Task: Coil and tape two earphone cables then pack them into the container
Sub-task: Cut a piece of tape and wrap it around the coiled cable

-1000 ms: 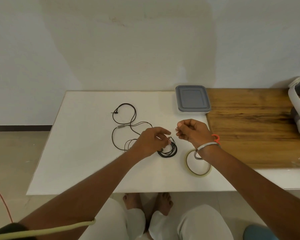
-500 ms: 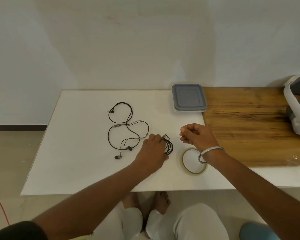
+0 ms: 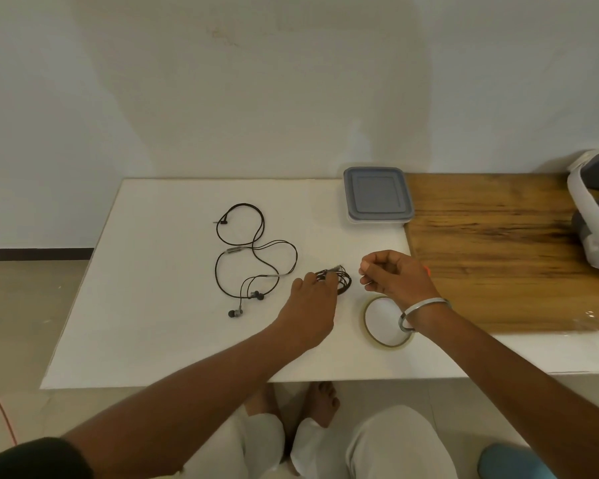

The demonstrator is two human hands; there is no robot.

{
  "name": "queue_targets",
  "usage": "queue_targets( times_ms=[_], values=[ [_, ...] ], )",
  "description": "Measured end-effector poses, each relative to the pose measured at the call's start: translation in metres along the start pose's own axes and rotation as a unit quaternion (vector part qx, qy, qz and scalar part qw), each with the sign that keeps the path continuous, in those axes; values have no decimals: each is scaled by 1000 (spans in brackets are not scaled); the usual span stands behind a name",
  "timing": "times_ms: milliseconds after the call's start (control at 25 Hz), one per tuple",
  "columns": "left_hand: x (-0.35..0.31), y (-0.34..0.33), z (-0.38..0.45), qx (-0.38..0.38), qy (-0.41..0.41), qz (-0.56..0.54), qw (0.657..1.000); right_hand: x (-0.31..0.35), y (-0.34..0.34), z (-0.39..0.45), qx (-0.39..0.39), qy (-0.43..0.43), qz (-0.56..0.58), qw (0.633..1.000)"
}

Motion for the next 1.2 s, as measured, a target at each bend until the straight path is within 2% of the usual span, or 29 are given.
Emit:
queue_targets(
  times_ms=[80, 120, 240, 440, 560, 680, 920, 1200],
  values=[
    [16, 5, 7, 44, 48, -143, 988, 4, -2, -1, 3, 12, 0, 1000],
    [25, 7, 10, 70, 73, -242, 965, 6, -3, -1, 8, 20, -3, 1000],
    [41, 11, 15, 153, 141, -483, 851, 15, -11, -1, 29, 68, -39, 996],
    [41, 9, 13, 236, 144, -621, 734, 33, -31, 3, 62, 156, -146, 975],
    [46, 10, 12, 254, 148, -663, 689, 40, -41, 4, 93, 190, -188, 959],
    [48, 12, 9, 277, 136, -668, 677, 43, -45, 5, 117, 198, -214, 949],
    [44, 11, 5, 315, 110, -642, 690, 51, -56, 9, 149, 215, -270, 927],
    [43, 14, 5, 324, 103, -615, 711, 57, -62, 7, 170, 262, -323, 893]
  ],
)
Point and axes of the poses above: each hand's wrist, its own z-axis towards the middle knuckle, its own y-axis out of the back of the hand, x = y × z, the point moved 9 cm from there along z, towards the middle knuckle, and after that the axes turned 13 degrees about y, right-handed, at the moved point
